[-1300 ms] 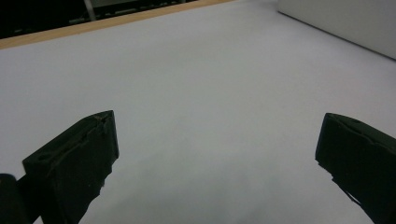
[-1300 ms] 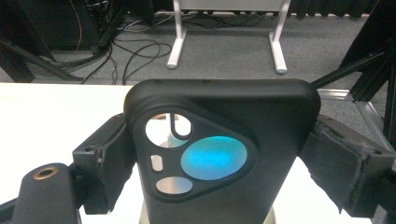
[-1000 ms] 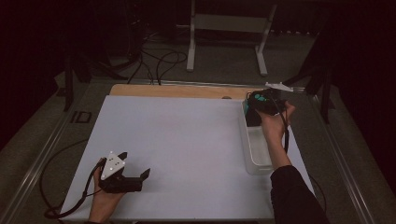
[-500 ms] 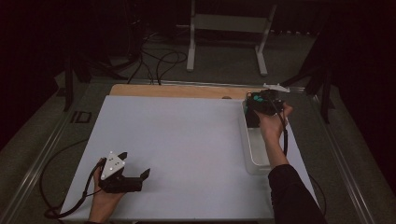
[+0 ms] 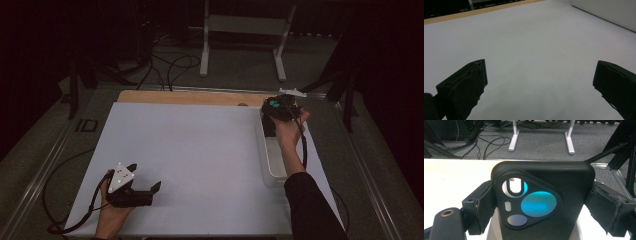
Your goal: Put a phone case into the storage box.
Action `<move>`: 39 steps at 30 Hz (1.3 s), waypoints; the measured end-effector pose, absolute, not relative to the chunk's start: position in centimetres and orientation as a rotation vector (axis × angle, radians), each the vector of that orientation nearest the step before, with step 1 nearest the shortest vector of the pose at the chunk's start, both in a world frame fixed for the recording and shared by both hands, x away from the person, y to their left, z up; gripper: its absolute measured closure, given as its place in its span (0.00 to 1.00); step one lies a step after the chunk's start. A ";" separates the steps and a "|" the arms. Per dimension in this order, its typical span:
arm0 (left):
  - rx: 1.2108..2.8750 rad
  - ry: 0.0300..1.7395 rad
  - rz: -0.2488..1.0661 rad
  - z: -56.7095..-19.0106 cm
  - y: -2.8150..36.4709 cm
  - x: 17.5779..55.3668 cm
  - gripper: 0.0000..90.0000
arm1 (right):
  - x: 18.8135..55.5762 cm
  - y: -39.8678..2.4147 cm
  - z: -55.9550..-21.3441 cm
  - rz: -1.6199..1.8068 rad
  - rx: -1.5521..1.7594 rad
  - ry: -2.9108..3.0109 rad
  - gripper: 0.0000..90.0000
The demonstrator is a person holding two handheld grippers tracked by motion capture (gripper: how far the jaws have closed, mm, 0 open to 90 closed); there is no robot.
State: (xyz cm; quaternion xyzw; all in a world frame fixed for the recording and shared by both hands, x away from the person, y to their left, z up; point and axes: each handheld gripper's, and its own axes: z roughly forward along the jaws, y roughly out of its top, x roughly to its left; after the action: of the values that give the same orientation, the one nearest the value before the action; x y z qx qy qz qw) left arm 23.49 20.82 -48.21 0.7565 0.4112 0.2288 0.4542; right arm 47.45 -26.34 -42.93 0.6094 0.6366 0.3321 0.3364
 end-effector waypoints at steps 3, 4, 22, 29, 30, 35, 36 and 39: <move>1.864 1.013 0.564 -48.2 20.8 23.4 0.00 | 47.7 -26.2 -43.0 0.860 1.578 1.669 0.15; 1.864 1.014 0.564 -48.2 20.8 23.4 0.00 | 47.8 -26.2 -43.1 0.859 1.576 1.668 0.15; 1.863 1.017 0.562 -48.2 20.8 23.4 0.00 | 48.2 -26.5 -43.3 0.864 1.559 1.697 0.08; 1.865 1.016 0.562 -48.2 20.8 23.4 0.00 | 48.0 -26.5 -43.0 0.902 1.545 1.707 0.08; 1.865 1.017 0.563 -48.2 20.8 23.4 0.00 | 47.9 -26.5 -42.9 0.906 1.543 1.708 0.08; 1.861 1.018 0.566 -48.1 20.9 23.4 0.00 | 47.3 -26.4 -42.3 0.933 1.532 1.704 0.08; 1.859 1.019 0.567 -48.1 20.9 23.4 0.00 | 47.0 -26.4 -42.1 0.936 1.525 1.706 0.08; 1.857 1.020 0.571 -48.0 21.0 23.4 0.00 | 46.2 -26.5 -41.4 0.969 1.520 1.710 0.09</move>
State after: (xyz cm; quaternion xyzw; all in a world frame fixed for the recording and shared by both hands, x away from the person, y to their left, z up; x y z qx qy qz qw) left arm 23.37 20.98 -48.04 0.7531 0.4137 0.2315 0.4562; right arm 46.20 -26.48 -41.44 0.5790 0.6515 0.3691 0.3225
